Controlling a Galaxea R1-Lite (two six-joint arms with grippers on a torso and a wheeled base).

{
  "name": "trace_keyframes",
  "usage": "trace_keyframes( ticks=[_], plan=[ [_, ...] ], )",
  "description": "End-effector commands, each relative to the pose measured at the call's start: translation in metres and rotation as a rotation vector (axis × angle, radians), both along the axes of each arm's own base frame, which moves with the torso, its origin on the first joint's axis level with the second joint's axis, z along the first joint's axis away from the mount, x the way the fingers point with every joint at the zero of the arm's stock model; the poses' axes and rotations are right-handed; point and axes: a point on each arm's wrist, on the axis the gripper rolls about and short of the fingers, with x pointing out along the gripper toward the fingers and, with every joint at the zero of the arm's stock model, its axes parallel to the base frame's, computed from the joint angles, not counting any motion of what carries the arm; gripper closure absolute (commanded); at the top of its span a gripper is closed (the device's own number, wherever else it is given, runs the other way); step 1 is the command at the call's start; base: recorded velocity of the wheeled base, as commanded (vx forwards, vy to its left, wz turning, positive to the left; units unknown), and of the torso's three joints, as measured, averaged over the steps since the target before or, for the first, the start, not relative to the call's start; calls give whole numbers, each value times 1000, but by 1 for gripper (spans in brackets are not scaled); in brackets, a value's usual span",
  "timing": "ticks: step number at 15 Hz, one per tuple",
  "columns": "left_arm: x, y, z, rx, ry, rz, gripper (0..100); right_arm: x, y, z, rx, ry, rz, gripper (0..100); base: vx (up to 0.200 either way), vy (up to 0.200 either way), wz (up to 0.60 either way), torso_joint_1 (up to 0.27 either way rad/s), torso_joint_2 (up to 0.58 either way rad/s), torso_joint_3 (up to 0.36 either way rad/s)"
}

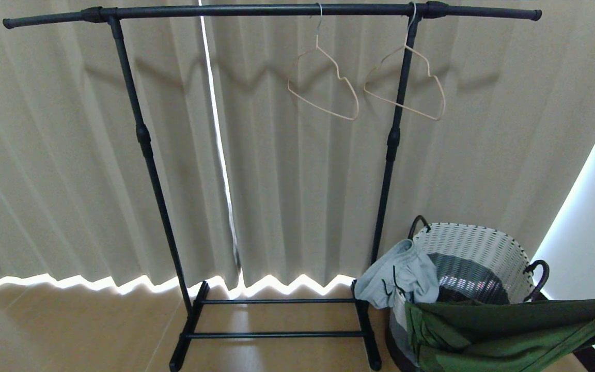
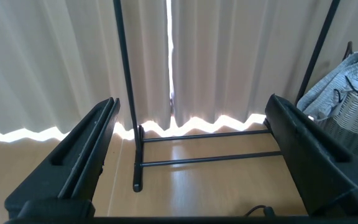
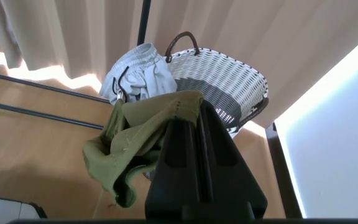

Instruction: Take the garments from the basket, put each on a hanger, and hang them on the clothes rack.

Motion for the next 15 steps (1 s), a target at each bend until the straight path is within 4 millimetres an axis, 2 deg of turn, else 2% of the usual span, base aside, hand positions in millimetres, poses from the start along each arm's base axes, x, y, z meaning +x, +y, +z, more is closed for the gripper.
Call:
trace_keyframes(
  ticks=[1,9,11,15],
  plan=[
    [0,0,0,0,0,0,0,1,0,0,0,4,1,100,0,0,0,0,0,0],
    [0,0,0,1,0,2,0,2,0,1,0,4,3,100,0,0,0,0,0,0],
    [0,0,0,3,0,3,0,2,0,1,2,4,13,100,0,200,0,2,2,2],
    [0,0,0,8,3,2,0,2,1,1,3,4,16,100,0,0,0,0,0,0]
  ],
)
